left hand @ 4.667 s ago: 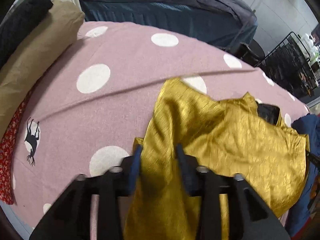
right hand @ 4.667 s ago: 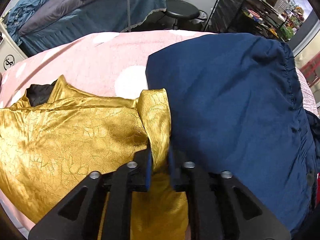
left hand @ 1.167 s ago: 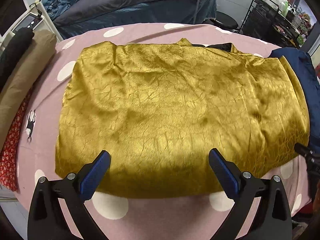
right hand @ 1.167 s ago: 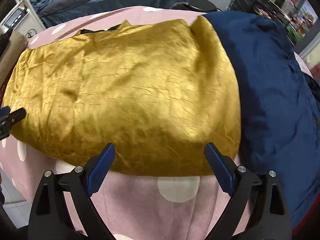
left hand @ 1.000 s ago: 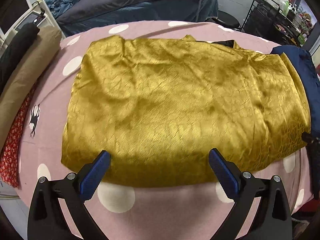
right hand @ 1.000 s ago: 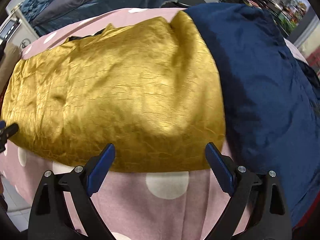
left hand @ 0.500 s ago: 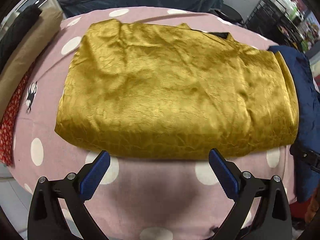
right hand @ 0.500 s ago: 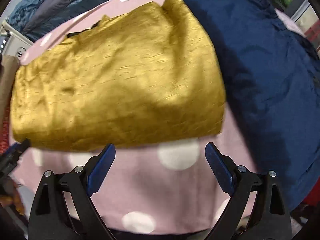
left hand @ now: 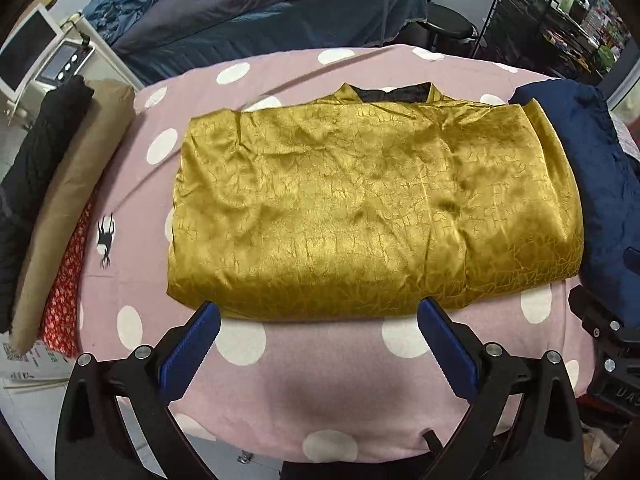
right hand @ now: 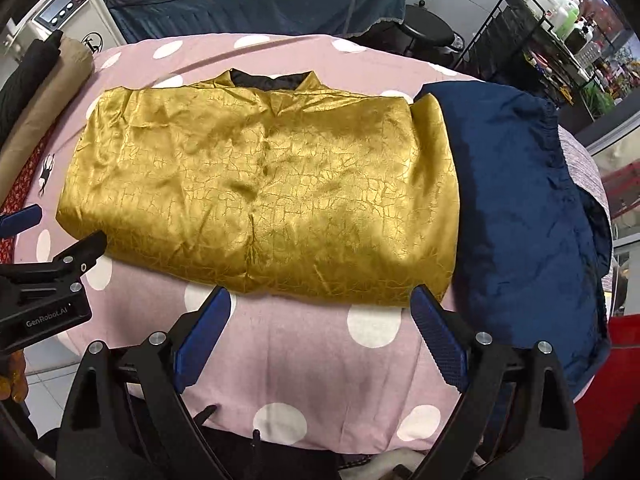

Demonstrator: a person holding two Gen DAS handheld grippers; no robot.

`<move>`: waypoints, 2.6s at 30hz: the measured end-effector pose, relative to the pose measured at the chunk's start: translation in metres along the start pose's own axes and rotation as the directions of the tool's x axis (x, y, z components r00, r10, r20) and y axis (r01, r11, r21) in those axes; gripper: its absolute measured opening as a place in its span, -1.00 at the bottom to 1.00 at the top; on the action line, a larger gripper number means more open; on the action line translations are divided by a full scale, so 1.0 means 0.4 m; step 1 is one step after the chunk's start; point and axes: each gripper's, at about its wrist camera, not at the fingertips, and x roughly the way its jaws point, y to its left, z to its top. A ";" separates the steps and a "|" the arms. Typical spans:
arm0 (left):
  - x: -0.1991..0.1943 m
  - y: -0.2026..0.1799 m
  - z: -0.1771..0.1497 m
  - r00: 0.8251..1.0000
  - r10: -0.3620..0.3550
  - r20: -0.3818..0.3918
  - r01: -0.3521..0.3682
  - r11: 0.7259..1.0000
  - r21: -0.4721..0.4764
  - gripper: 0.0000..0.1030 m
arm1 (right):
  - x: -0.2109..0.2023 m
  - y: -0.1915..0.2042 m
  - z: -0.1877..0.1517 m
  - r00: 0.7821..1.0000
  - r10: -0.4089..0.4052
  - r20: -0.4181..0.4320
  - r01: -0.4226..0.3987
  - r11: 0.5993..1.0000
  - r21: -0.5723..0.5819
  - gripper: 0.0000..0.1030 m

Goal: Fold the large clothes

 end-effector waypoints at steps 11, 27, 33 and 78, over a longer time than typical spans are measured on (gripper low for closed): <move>-0.011 0.004 -0.020 0.999 -0.034 -0.003 0.034 0.999 -0.033 0.87 | -0.010 -0.009 -0.029 1.000 -0.015 -0.004 0.015 0.999 0.046 0.75; 0.003 -0.003 -0.025 0.999 -0.031 -0.028 0.031 0.999 -0.027 0.87 | 0.002 -0.011 -0.039 1.000 -0.006 -0.011 0.007 0.997 0.072 0.75; 0.006 -0.001 -0.029 0.999 -0.032 -0.034 0.031 0.999 -0.032 0.87 | 0.005 -0.011 -0.040 1.000 -0.002 -0.016 0.003 0.997 0.077 0.75; 0.013 -0.007 -0.028 0.998 -0.030 -0.046 0.029 0.999 -0.019 0.87 | 0.008 -0.005 -0.044 1.000 -0.005 -0.021 0.006 0.996 0.086 0.75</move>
